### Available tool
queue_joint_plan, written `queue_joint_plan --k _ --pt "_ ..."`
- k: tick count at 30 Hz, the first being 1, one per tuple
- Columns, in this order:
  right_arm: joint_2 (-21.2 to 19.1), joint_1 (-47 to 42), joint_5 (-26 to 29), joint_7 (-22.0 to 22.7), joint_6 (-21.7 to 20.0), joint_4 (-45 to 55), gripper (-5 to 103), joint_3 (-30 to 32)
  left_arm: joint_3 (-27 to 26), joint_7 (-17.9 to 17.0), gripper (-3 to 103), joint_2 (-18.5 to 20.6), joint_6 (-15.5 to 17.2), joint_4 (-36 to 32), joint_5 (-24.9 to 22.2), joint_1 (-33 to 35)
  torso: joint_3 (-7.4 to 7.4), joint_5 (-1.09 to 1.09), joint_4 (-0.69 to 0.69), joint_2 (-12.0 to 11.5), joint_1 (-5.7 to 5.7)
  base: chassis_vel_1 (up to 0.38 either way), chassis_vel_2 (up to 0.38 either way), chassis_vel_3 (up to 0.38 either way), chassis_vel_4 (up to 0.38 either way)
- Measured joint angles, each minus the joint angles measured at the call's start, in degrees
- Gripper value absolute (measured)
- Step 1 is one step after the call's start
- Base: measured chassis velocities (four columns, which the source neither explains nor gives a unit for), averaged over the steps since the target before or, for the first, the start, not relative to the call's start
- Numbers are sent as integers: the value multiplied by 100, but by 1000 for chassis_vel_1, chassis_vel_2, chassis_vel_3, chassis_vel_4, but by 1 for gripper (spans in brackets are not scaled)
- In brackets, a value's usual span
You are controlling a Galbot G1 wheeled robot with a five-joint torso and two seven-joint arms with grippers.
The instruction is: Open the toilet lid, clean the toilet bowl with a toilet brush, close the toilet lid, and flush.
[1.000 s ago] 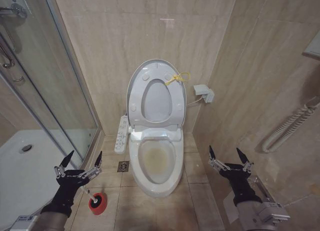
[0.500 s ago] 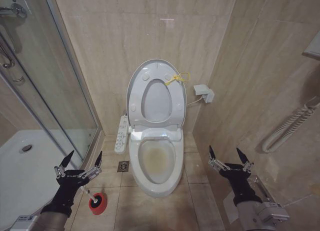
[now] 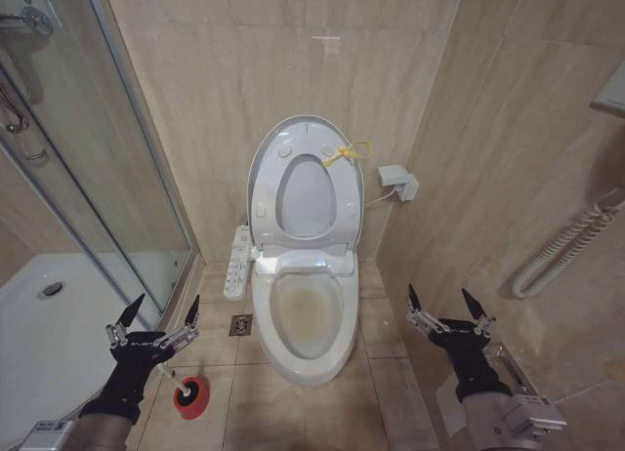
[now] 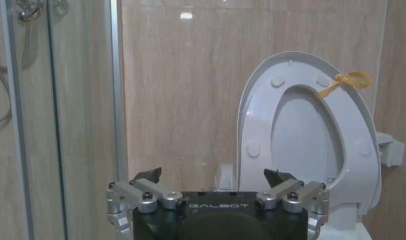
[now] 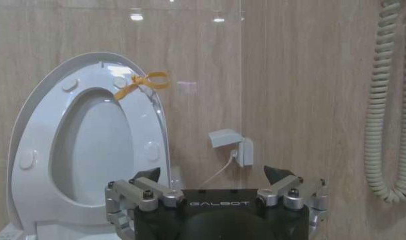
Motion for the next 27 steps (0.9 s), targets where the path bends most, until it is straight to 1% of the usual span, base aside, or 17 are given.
queue_joint_plan --k 11,14,16,18,19,20,21,22,23,25,27 --pt "0 5 0 -2 -6 0 100 0 0 0 100 0 0 2 0 0 0 0 0 0 0 0 0 0 0" --pt "0 64 1 -48 -118 -30 100 4 1 0 100 0 0 2 0 0 0 -1 -1 0 0 0 0 0 0" --pt "-2 309 58 -245 -538 -168 100 21 0 0 100 0 0 2 0 0 0 0 0 0 0 0 0 0 0" --pt "-3 578 132 -488 -1047 -333 100 40 1 0 100 0 0 2 0 0 0 0 1 0 0 0 0 0 0" --pt "-3 578 132 -488 -1047 -333 100 40 1 0 100 0 0 2 0 0 0 0 1 0 0 0 0 0 0" --pt "-5 718 171 -609 -1297 -418 100 51 0 0 100 0 0 2 0 0 0 0 0 0 0 0 0 0 0" --pt "-19 845 289 -624 -1461 -443 100 67 0 0 100 1 0 2 0 0 1 3 1 -1 0 0 0 0 0" --pt "-44 923 410 -592 -1524 -428 100 88 1 0 100 1 0 2 0 0 0 1 2 0 1 0 0 0 0" --pt "-44 923 410 -592 -1524 -428 100 88 1 0 100 1 0 2 0 0 0 1 2 0 1 0 0 0 0" --pt "-79 988 613 -483 -1581 -333 100 118 1 0 100 1 0 2 0 0 1 0 0 0 1 0 0 0 0" --pt "-106 1019 685 -405 -1486 -279 100 133 1 0 100 1 0 2 0 0 0 0 -1 0 1 0 0 0 0"
